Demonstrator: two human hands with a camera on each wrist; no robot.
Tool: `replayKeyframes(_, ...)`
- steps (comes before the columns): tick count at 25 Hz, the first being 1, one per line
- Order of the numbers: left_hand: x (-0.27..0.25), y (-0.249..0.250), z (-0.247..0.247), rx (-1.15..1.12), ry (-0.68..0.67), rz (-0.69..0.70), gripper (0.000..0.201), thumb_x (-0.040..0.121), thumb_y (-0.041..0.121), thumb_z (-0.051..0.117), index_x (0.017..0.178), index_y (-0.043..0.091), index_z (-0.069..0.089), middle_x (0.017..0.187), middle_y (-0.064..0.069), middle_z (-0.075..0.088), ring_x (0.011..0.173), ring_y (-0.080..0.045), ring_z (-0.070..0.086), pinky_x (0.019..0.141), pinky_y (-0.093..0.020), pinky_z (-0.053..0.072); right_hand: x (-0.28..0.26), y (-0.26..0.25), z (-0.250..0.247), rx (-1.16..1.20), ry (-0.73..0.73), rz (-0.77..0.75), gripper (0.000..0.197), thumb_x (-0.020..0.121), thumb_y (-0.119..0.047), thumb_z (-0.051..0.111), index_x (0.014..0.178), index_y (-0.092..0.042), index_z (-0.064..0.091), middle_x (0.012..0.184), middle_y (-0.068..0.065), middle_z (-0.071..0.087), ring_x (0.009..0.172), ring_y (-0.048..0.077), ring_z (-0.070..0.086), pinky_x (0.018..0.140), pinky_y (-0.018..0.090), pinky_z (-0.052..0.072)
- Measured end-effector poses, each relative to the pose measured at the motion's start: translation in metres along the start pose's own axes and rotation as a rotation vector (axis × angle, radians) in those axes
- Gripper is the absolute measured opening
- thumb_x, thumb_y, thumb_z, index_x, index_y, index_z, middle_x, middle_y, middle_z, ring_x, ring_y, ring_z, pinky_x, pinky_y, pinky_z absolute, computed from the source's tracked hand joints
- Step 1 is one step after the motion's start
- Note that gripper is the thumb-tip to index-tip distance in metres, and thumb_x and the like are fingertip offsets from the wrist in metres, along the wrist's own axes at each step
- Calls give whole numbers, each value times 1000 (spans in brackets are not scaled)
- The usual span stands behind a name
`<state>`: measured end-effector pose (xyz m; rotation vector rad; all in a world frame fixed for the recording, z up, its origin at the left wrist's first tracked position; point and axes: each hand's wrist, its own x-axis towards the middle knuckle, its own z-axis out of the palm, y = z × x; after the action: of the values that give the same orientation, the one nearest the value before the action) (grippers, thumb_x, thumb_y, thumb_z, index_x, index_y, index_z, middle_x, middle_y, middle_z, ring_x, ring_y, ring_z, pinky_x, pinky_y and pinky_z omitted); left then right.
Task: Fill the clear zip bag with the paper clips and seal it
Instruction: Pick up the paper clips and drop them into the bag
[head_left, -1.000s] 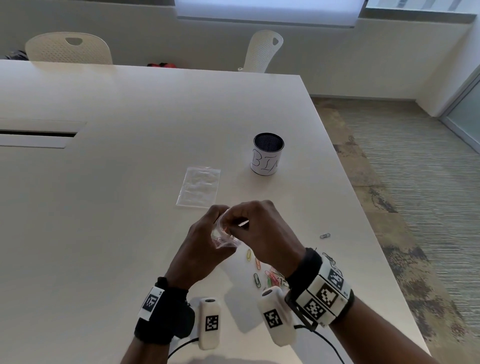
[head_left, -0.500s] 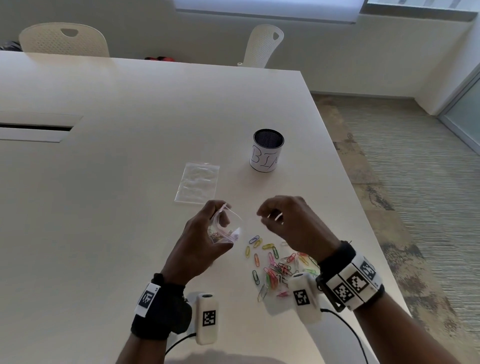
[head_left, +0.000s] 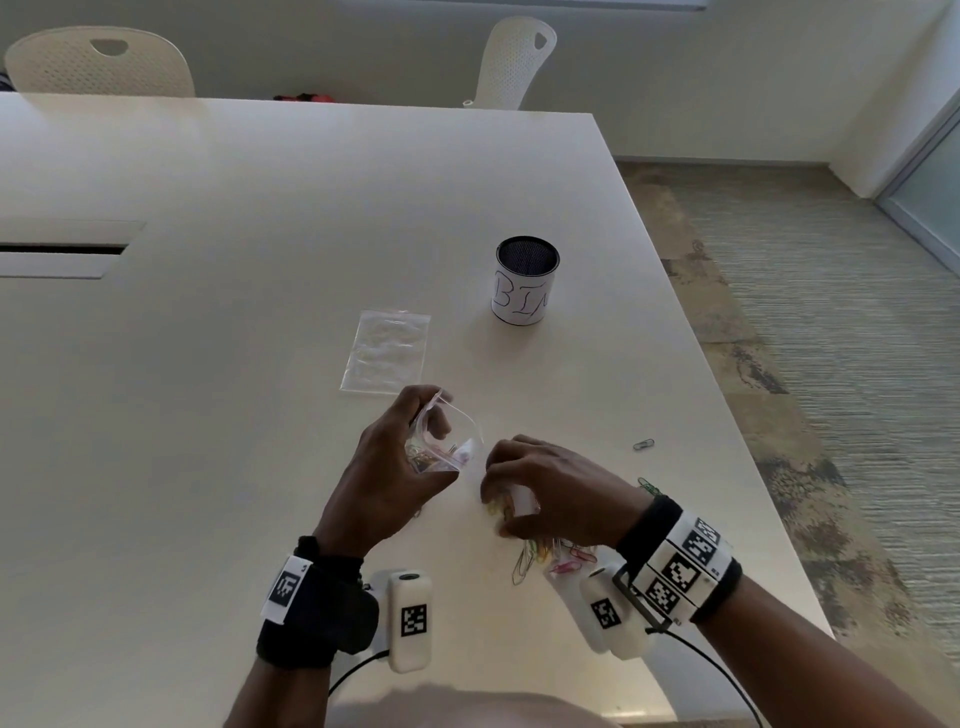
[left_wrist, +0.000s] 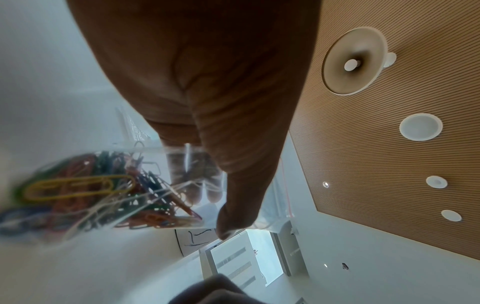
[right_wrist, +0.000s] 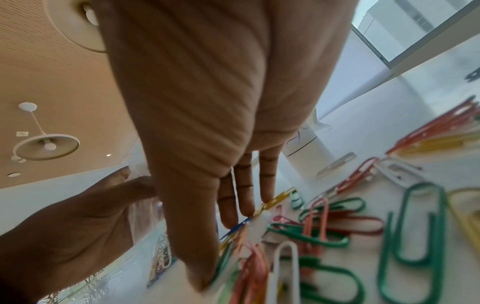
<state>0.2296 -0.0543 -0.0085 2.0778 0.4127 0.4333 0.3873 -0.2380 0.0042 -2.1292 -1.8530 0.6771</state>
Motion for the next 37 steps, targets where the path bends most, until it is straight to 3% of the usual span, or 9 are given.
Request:
replayKeyframes(3,0,0,0,-10,4,-3,59,86,16,89,131,33,56,104,6,64,89,-20,70,67,-49,65,-4,9,-3,24,34,-10,13,90,-23,76,102,-25,74,114,-9,66,103,9,56,86,30,55)
replayKeyframes(5,0,1,0,-17,8,-8,58,86,17,89,130,33,56,103,4,64,87,-22,70,66,-49,65,-8,16,-6,11,58,8,10,90,-18,76,97,-24,74,109,-10,66,99,8,56,83,33,57)
replayKeyframes(12,3,0,1,-19,8,-16,58,85,14,89,130,33,57,103,7,64,88,-20,68,72,-42,65,-20,23,-15,-4,84,98,34,91,-48,71,123,-36,68,131,-13,56,118,6,50,95,25,49)
replayKeyframes(15,4,-1,3,-20,2,-21,59,85,13,89,130,33,57,103,6,64,84,-22,68,61,-49,64,-19,23,-9,-55,75,37,18,93,-39,73,110,-32,72,124,-12,61,113,8,53,91,30,55)
replayKeyframes(18,3,-1,1,-19,4,-18,58,86,13,89,129,33,57,103,6,64,84,-22,67,63,-47,64,-24,24,-11,-59,108,50,8,96,-26,71,104,-24,73,117,-8,64,104,10,56,82,35,59)
replayKeyframes(23,4,-1,1,-22,9,-15,57,86,15,89,129,31,57,103,4,65,88,-23,68,72,-38,64,-40,19,-26,-104,-69,166,62,87,-55,74,144,-43,52,140,-17,48,121,2,48,95,29,55)
replayKeyframes(25,4,-1,1,-18,8,-12,57,86,15,89,129,32,57,102,6,65,87,-23,68,71,-38,64,-42,16,-25,-131,-94,171,62,88,-51,75,145,-43,52,143,-14,45,123,6,48,97,31,57)
replayKeyframes(32,4,-2,2,-21,-2,-13,59,85,12,89,129,34,57,102,6,64,88,-22,68,72,-41,65,-31,5,-13,-87,12,174,19,103,-28,61,120,-23,67,126,-4,59,109,12,59,91,28,57)
replayKeyframes(37,2,-1,0,-26,-6,-16,59,85,11,89,130,32,57,103,7,64,93,-20,68,70,-42,65,-23,2,-9,-153,64,194,13,102,-7,57,106,-14,67,109,1,61,90,14,59,75,27,53)
